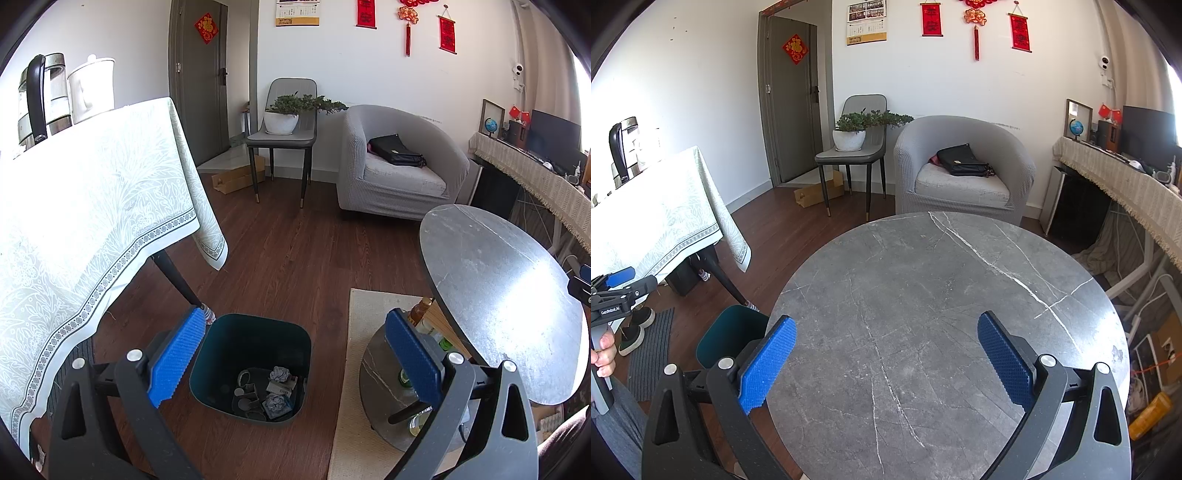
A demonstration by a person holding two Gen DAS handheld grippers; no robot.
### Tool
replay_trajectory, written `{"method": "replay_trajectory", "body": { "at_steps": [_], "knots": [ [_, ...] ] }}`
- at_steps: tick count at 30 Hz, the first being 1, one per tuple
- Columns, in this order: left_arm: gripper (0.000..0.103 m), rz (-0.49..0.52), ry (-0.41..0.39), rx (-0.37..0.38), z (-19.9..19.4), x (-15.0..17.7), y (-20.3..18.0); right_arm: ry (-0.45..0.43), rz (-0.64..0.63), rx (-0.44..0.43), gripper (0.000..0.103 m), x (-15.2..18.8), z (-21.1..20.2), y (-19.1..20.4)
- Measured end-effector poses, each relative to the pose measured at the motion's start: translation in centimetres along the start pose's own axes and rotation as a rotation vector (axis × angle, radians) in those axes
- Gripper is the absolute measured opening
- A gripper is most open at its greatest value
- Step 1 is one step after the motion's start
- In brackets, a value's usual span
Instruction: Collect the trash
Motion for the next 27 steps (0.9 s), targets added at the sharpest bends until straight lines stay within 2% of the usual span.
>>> {"method": "replay_trajectory", "body": {
  "at_steps": [27],
  "knots": [
    [0.1,0.003,-0.002,-0.002,-0.09,-0.16,-0.08,0.002,-0.006,0.006,0.099,0.41,0.07,-0.28]
  ]
}}
Point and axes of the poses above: each gripper's, at about its wrist camera, not at the fingertips, and z roughly the way its jaws point, y to its left, x to its underside, the point moved 6 cm from there along z, roughly the way its jaws point, and after that the axes turned 10 degrees about -z, right-handed, at the moved point
